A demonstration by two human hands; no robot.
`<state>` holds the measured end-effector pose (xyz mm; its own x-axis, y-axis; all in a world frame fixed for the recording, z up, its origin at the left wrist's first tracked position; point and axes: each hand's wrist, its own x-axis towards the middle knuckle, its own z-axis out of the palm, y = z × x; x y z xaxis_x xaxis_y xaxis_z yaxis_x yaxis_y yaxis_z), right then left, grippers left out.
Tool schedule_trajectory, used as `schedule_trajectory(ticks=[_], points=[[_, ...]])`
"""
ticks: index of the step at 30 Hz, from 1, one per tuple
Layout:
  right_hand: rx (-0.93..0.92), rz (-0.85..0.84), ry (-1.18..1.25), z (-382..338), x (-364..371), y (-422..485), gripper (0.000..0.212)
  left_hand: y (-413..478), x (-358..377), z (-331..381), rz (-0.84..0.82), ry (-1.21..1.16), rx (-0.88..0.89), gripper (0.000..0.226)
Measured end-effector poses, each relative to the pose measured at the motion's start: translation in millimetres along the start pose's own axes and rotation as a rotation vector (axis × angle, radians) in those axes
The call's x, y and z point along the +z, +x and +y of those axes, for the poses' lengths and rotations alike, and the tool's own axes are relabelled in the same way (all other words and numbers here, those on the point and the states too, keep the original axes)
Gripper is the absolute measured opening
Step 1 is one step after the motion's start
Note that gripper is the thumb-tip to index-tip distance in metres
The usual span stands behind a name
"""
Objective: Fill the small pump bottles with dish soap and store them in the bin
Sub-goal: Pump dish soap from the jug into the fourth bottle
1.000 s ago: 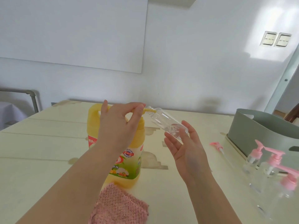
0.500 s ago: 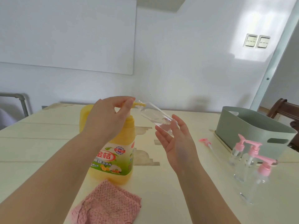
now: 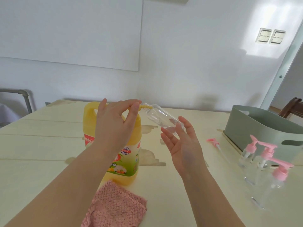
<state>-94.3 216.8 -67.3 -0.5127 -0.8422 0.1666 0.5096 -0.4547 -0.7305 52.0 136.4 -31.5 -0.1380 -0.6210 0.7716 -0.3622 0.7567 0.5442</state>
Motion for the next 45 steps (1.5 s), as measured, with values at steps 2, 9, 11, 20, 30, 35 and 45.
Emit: schedule_trajectory(ticks=[2,9,11,20,30,35,45], points=[[0.002,-0.004,0.001,0.9,0.0,-0.2,0.021,-0.5,1.2,-0.4,-0.002,0.012,0.002,0.041],[0.005,0.017,-0.02,-1.0,0.7,-7.7,0.02,0.1,-5.3,7.5,-0.039,0.058,-0.02,0.03],[0.004,0.019,-0.026,-3.6,1.0,-9.7,0.02,2.4,-9.4,10.2,-0.08,0.03,-0.05,0.024],[-0.018,0.004,-0.031,-12.3,8.2,-8.4,0.02,15.3,-18.6,15.8,-0.158,-0.053,-0.177,0.026],[-0.008,0.002,-0.012,-4.6,2.4,-4.8,0.021,0.2,-1.9,7.1,-0.005,-0.068,-0.064,0.021],[0.015,0.022,-0.005,0.7,0.0,-4.8,0.018,-1.5,2.3,8.1,-0.016,0.012,-0.057,0.025],[-0.047,0.052,-0.011,-10.9,12.0,-10.8,0.019,9.7,-20.8,23.8,-0.141,-0.017,-0.172,0.021]])
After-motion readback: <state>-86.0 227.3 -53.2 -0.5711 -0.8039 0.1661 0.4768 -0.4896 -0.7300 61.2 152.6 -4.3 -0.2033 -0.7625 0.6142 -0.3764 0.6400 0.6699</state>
